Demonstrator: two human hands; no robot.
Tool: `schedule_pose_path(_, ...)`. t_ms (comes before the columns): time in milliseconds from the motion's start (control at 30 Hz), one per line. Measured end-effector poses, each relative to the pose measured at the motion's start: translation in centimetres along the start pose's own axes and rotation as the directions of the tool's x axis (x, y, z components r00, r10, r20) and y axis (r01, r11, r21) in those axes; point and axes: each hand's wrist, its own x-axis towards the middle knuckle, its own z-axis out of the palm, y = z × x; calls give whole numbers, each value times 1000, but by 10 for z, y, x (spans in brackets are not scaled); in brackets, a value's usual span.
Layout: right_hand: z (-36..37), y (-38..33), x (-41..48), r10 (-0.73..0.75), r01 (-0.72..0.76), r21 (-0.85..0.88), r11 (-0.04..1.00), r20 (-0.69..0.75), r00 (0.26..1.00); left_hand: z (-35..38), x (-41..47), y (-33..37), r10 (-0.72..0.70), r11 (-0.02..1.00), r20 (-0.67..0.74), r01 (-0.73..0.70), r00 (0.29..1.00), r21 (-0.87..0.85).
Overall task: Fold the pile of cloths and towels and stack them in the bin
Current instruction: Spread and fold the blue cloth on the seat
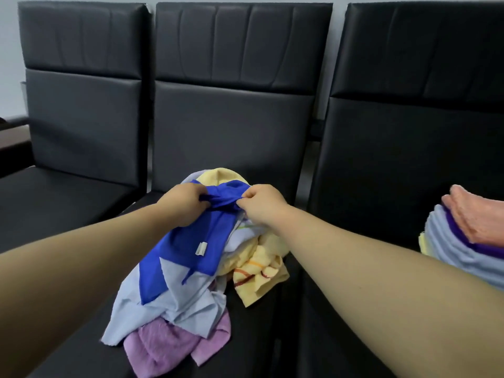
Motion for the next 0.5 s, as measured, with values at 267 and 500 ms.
schedule_pose_path(267, -94, 0, -56, 74, -53, 565, 824, -14, 997, -51, -34, 90, 69, 970, -111, -93, 991, -227)
schedule_pose_path(500, -189, 45, -137, 116, 28, 622, 782, -189, 975, -60, -95, 202, 209, 855, 61, -152, 976, -495)
